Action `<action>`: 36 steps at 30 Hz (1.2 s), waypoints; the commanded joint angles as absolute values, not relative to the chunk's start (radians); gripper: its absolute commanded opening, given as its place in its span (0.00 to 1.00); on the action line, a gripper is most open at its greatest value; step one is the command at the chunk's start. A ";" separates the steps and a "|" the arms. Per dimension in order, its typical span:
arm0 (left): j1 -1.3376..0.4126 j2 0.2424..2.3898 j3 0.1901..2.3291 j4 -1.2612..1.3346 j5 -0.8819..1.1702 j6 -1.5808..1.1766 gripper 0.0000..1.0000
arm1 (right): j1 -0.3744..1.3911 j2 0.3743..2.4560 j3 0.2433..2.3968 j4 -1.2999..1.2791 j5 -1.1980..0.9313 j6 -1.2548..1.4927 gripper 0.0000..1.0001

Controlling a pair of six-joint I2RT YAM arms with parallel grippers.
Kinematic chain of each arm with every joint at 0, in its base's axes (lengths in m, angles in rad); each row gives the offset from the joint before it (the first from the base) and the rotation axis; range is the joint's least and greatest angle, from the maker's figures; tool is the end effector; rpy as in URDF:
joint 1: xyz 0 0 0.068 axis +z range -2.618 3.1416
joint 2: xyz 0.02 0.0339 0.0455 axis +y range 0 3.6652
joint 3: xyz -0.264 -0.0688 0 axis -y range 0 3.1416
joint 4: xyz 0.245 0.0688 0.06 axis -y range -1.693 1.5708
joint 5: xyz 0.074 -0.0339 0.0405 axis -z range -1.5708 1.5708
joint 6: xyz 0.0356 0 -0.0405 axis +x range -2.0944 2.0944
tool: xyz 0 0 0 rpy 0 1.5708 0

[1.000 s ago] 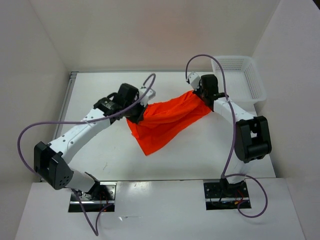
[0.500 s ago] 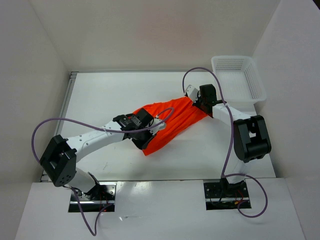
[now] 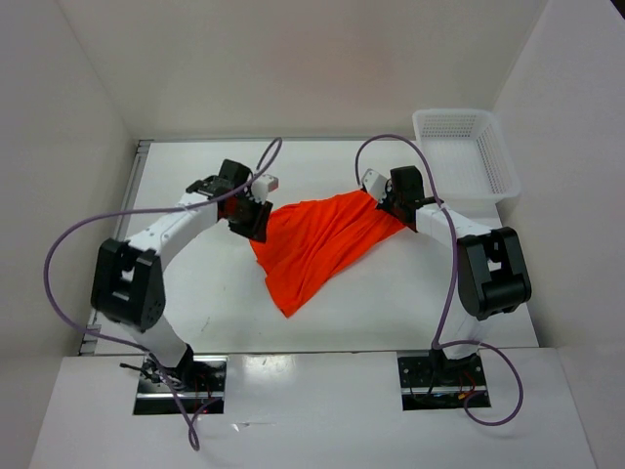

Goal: Fold and stack the shorts
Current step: Fold the shorts

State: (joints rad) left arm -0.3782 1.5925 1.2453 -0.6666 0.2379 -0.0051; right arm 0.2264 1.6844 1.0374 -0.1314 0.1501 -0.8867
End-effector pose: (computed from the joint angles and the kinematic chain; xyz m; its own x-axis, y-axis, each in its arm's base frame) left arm 0.3072 -0.1311 0.2583 -0.7913 0.3091 -0.5276 0.4706 0.8587 -0.2027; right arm 0.3514 0.0755 0.1993 -0.3408 -0.8649 -0.3686 -0.6050 0.5019 -0.6182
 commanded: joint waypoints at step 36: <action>-0.275 1.917 1.397 -0.751 0.230 0.000 0.00 | 0.250 1.658 0.997 -0.144 0.146 -0.939 0.00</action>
State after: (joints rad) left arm -0.2958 1.9358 1.3247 -0.7029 0.3035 -0.0048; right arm 0.2398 1.6844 1.0130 -0.1406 0.1425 -0.9333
